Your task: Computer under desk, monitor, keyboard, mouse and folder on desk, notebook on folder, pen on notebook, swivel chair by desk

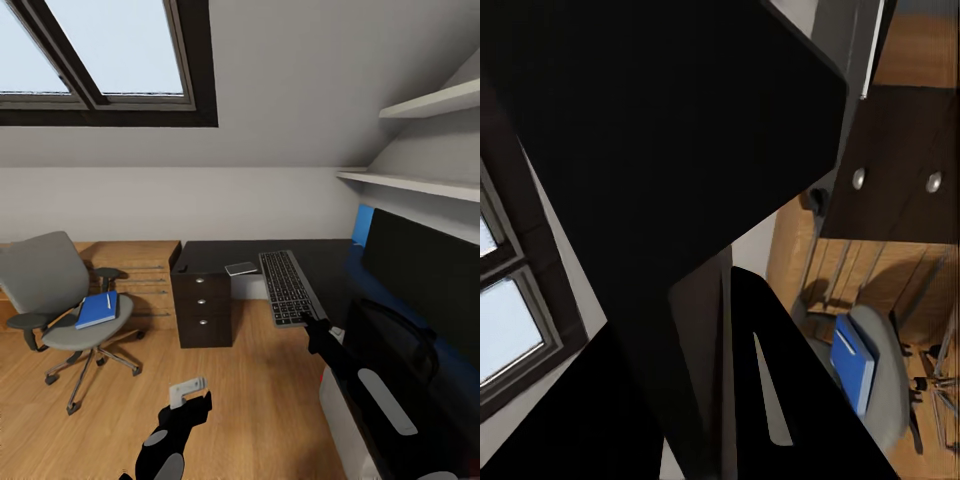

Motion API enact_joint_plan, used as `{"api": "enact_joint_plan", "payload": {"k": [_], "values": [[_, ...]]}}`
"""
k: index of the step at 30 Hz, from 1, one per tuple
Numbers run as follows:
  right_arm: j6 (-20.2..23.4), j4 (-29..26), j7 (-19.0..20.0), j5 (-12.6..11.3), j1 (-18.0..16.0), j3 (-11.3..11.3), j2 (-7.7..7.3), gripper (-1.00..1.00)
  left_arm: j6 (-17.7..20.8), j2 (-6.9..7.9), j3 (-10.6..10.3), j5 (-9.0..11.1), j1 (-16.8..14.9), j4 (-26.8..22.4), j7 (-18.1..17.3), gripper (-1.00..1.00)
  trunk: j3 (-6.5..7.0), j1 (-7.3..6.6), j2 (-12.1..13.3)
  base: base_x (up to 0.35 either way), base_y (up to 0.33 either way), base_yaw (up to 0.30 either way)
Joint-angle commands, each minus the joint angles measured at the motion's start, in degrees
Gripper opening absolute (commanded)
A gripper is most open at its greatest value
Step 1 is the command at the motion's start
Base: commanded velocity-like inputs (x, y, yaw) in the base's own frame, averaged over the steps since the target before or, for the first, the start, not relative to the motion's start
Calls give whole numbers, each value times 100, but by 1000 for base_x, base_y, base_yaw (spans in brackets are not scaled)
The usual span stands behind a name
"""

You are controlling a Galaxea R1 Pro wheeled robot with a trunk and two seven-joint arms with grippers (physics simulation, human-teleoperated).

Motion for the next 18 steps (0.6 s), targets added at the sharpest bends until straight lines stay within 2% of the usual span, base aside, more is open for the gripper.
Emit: {"api": "enact_joint_plan", "payload": {"k": [1,18], "values": [[5,9,36,-57,-4,8,-8,-100,16,5,-12,31,-7,-9,45,100,12,-25,37,-282,-242,0],[8,347,35,-61,-4,-2,-14,-100,16,5,-11,32,-7,-9,45,100,317,-399,718,-282,-242,0]]}}
